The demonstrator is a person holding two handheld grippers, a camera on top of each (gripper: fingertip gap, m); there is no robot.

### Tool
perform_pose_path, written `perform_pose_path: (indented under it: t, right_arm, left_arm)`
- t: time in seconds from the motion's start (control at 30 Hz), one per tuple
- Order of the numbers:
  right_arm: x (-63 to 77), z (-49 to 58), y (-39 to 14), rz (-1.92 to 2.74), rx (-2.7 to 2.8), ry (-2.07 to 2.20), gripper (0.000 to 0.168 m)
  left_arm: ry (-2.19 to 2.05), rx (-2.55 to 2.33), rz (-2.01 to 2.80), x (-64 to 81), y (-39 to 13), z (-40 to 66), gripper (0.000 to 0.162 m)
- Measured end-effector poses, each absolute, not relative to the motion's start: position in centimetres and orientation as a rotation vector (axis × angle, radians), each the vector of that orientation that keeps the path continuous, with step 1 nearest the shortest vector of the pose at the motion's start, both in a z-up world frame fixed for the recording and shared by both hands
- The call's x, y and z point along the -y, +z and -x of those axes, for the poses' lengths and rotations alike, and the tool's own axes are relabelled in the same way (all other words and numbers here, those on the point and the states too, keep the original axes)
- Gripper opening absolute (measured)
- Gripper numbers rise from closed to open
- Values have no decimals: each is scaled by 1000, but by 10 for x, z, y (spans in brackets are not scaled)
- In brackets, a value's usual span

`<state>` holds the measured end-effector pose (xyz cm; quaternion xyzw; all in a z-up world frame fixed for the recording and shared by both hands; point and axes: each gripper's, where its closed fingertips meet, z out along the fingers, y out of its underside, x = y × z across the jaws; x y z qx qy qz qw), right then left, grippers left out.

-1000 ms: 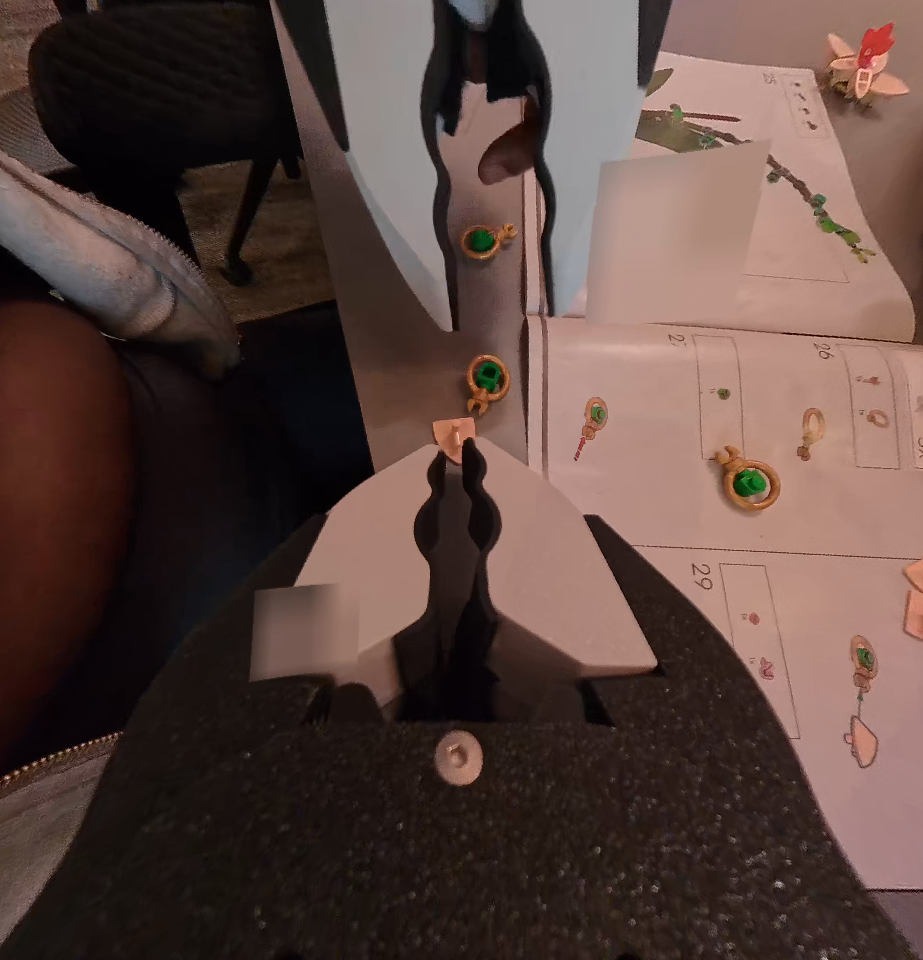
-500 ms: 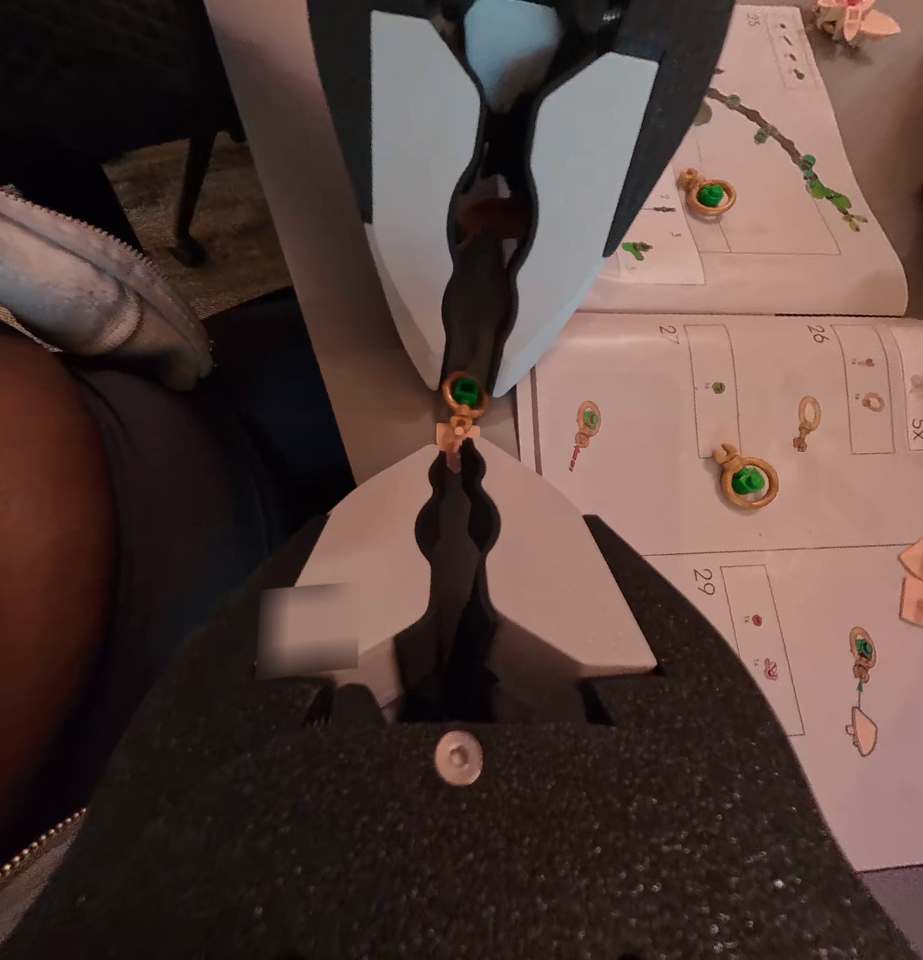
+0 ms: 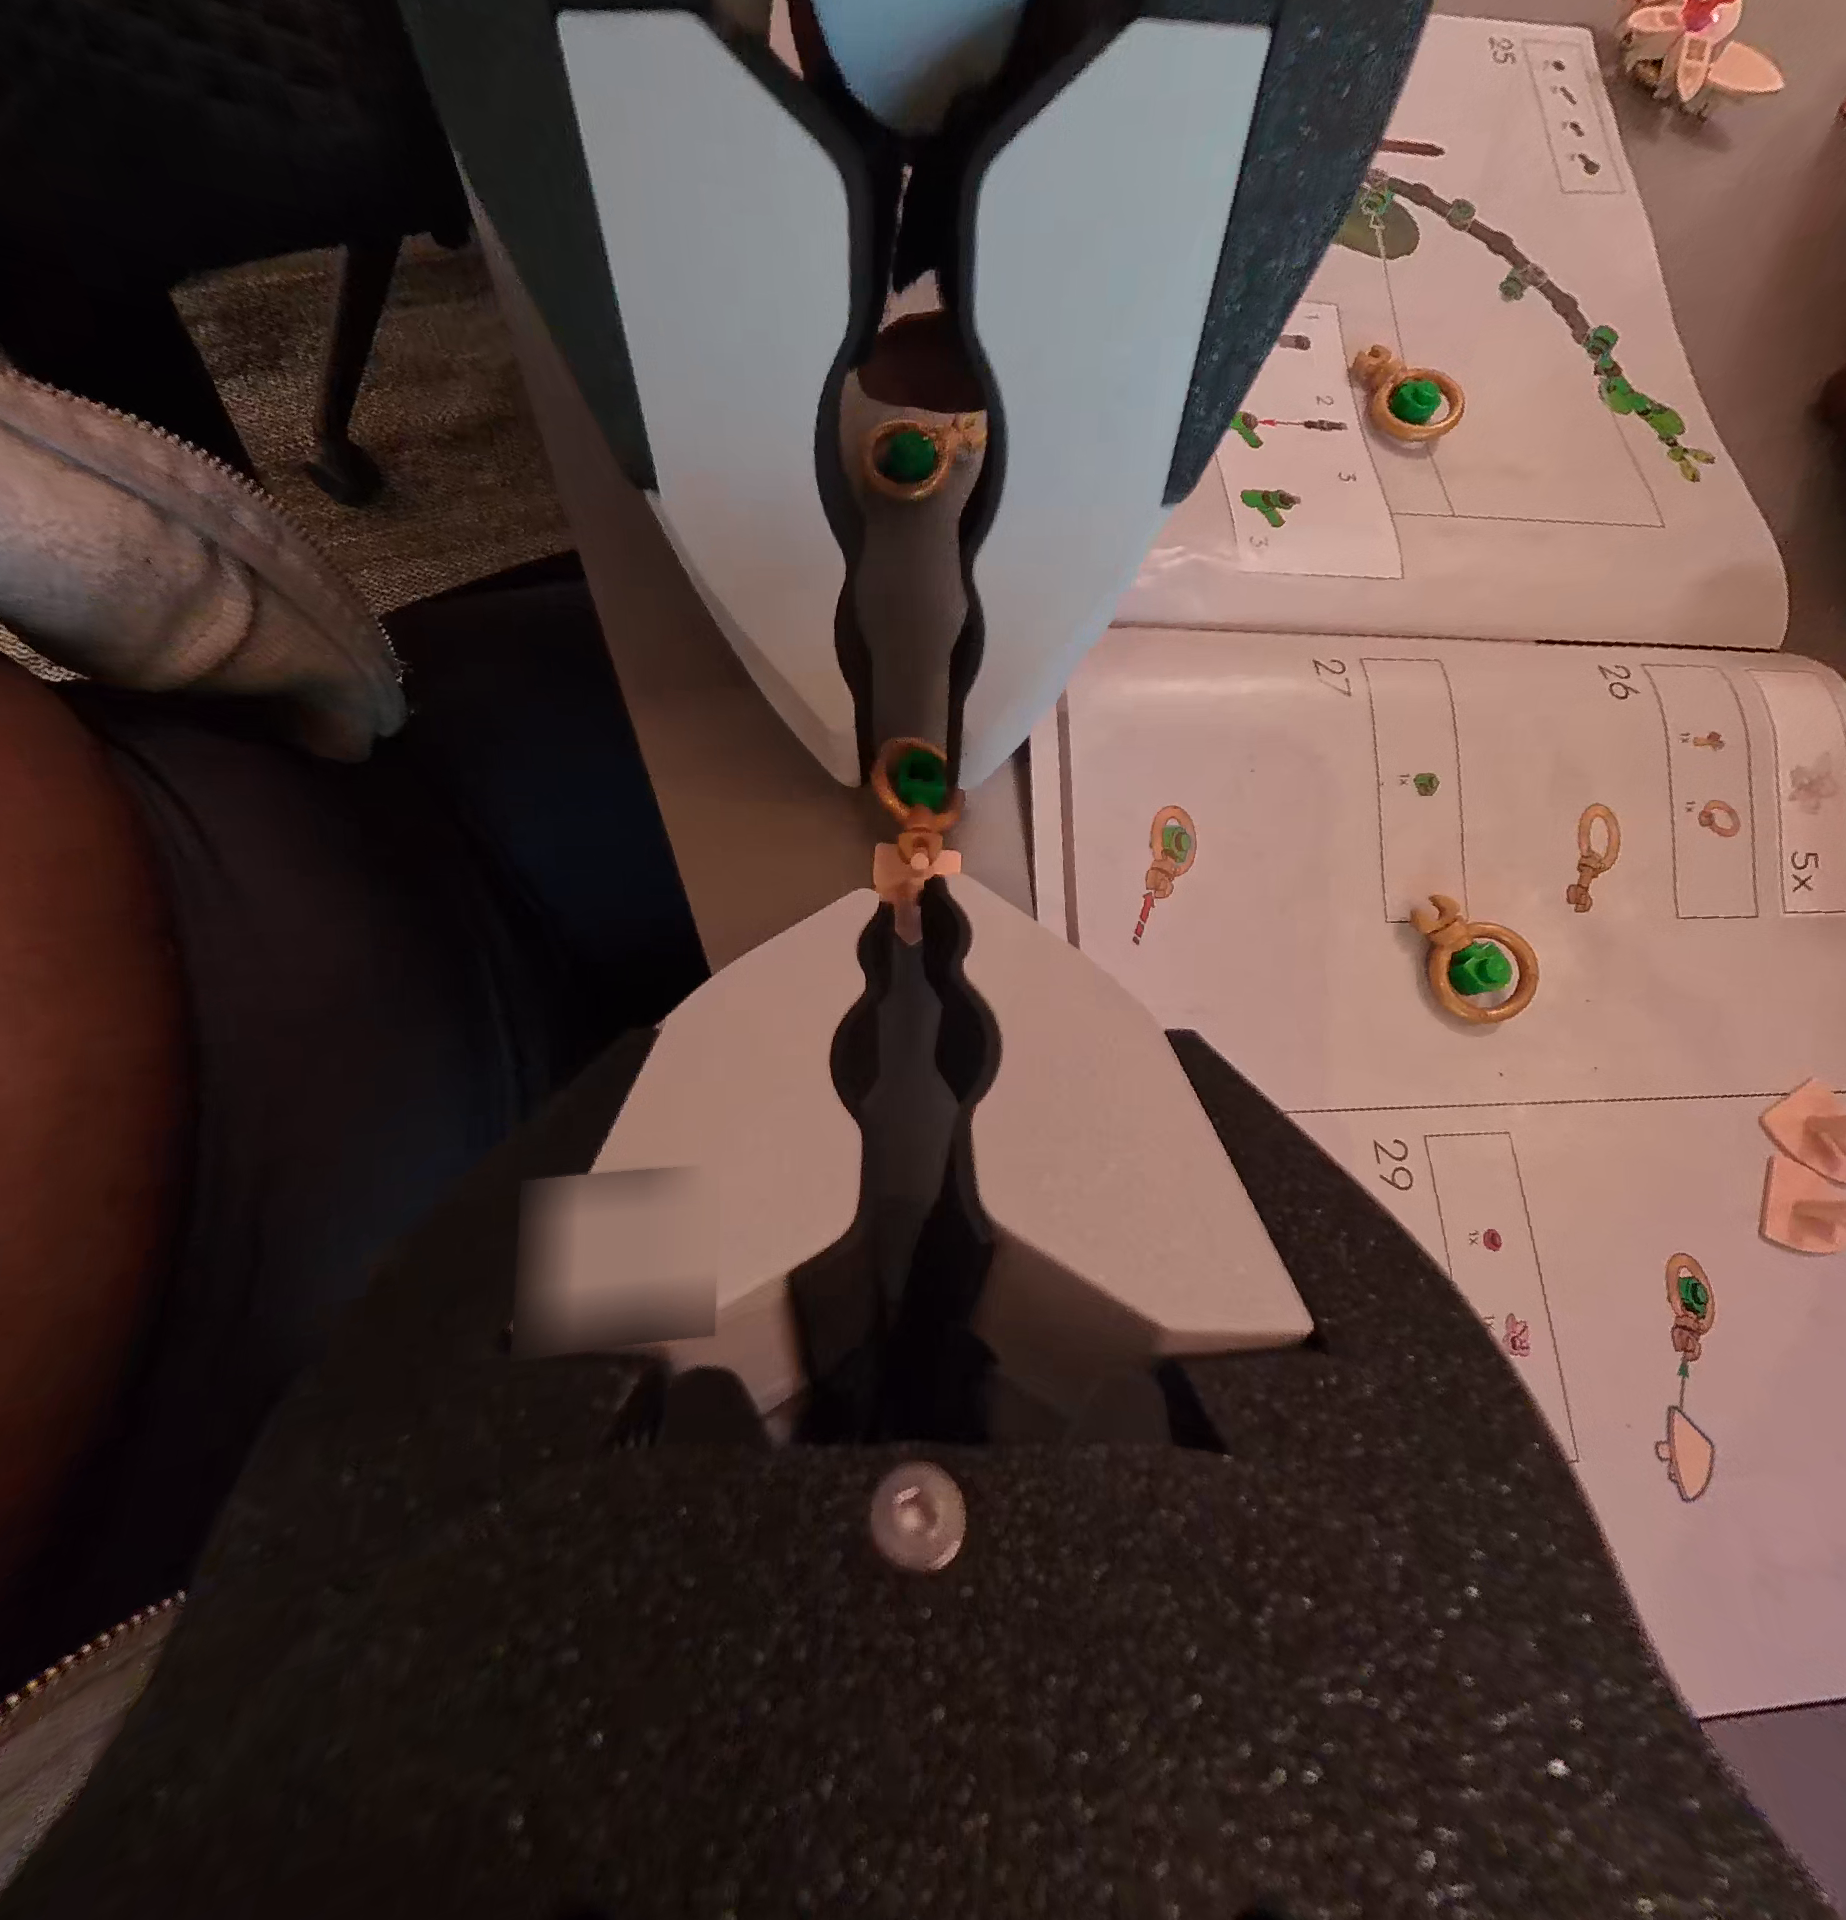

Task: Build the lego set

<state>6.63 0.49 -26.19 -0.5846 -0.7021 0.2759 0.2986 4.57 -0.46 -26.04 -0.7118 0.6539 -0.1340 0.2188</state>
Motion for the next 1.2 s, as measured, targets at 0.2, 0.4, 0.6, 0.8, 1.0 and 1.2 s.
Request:
perform_pose_path:
  t: [0.2, 0.4, 0.6, 0.8, 1.0, 1.2]
  right_arm:
    - [-5, -66, -262, 1547, 1868, 743, 6]
    - [-5, -66, -262, 1544, 1863, 747, 6]
    - [-5, -65, -262, 1540, 1867, 744, 6]
    - [-6, -64, -262, 1525, 1883, 736, 6]
    - [-5, -63, -262, 1512, 1894, 733, 6]
    - [-5, -63, -261, 1522, 1890, 746, 6]
  left_arm:
    - [-418, -1777, 1950, 3, -250, -49, 14]
    - [-450, -1766, 1931, 1, -258, -51, 11]
    - [-532, -1721, 1926, 2, -260, -56, 6]
    - [-616, -1694, 1906, 0, -251, -52, 14]
    - [-547, -1757, 1903, 1, -247, -39, 18]
    - [-423, -1744, 1786, 1, -250, -42, 29]
